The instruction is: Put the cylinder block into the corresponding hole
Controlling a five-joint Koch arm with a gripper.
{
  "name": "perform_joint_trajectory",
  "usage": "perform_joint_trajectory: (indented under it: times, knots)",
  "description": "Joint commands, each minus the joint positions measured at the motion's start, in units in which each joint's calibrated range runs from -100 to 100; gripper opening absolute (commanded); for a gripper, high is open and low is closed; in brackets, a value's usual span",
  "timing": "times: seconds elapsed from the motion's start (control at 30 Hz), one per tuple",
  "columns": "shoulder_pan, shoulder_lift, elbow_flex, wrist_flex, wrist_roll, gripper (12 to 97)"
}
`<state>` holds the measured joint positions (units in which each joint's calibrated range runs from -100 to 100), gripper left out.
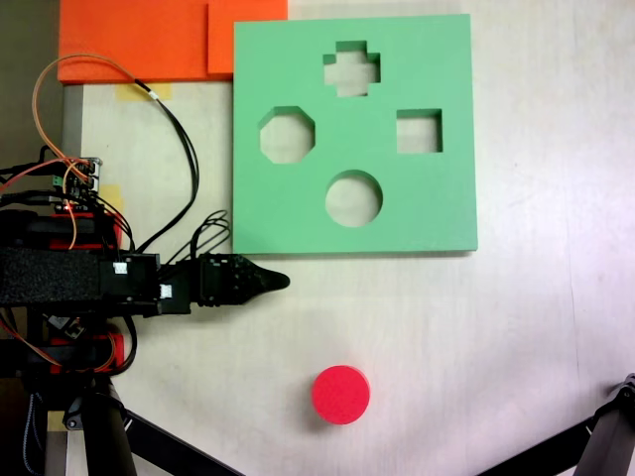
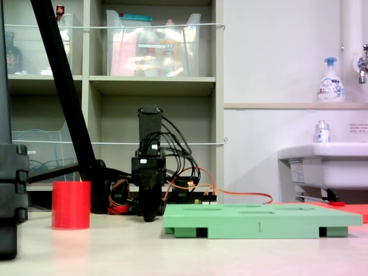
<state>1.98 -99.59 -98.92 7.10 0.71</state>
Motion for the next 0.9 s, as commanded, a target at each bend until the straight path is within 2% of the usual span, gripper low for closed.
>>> perform_joint_trajectory:
  times: [0.0,0.67,0.87]
  knots:
    - [-0.24,-0.41,-1.08,-4.64,0.20,50.3]
    - [-0.29,-0.41,-1.08,-4.74,0.20,50.5]
    - [-1.03,-0.41,-1.08,-3.10,3.22,50.3]
